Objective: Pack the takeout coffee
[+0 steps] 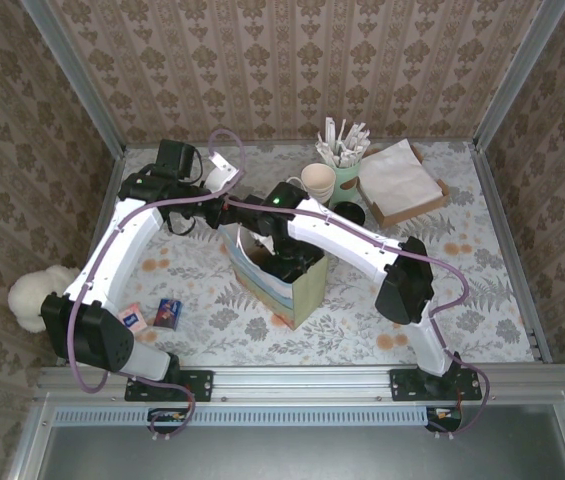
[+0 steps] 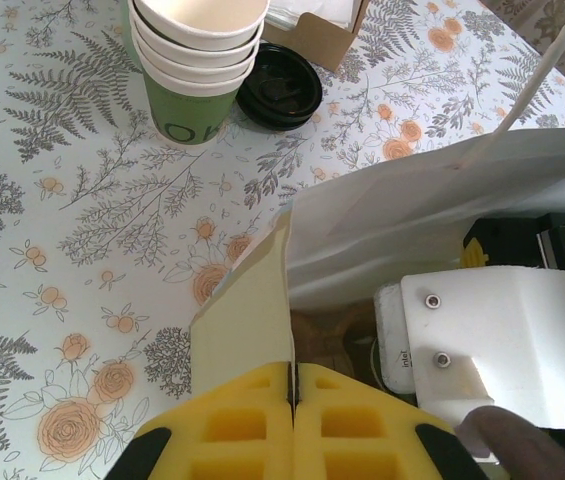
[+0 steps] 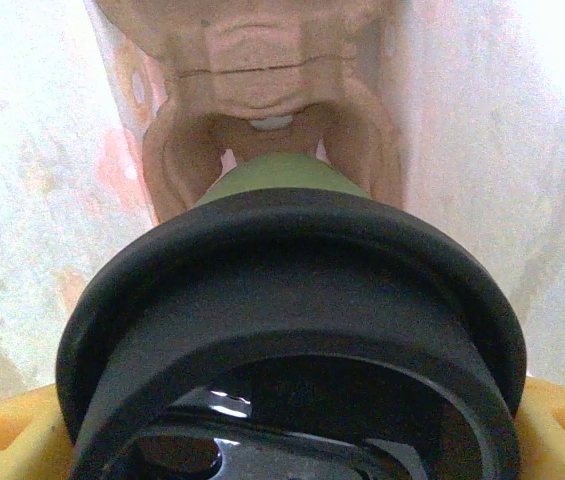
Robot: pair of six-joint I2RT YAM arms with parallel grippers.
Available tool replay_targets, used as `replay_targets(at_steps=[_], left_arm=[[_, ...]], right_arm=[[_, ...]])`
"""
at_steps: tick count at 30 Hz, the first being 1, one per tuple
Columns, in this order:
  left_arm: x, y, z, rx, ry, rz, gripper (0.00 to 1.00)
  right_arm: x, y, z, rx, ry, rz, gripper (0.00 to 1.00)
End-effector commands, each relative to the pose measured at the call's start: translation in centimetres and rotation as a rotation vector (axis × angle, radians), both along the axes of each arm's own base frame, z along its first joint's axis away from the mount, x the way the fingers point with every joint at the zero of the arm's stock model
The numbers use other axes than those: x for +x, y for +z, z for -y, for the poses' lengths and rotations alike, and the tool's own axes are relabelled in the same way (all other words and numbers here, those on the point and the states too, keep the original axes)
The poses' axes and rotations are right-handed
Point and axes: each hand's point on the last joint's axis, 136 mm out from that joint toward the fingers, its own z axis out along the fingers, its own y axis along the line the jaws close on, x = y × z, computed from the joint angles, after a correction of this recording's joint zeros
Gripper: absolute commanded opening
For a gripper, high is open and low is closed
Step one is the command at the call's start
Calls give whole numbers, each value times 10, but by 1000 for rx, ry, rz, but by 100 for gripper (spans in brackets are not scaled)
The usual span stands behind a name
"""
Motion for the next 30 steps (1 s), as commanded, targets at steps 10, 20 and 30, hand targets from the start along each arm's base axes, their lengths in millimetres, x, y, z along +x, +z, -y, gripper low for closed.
replay_targets(at_steps=[10, 20, 30], left_arm=[[-5, 14, 4, -43, 0, 23, 0], [-6, 12, 7, -42, -7, 25, 0], [-6, 8, 8, -28, -6, 20, 0]], right_arm=[[-6, 13, 15, -25, -23, 22, 59], [4, 16, 12, -2, -3, 51, 58], [8, 18, 10, 9, 14, 61, 59]])
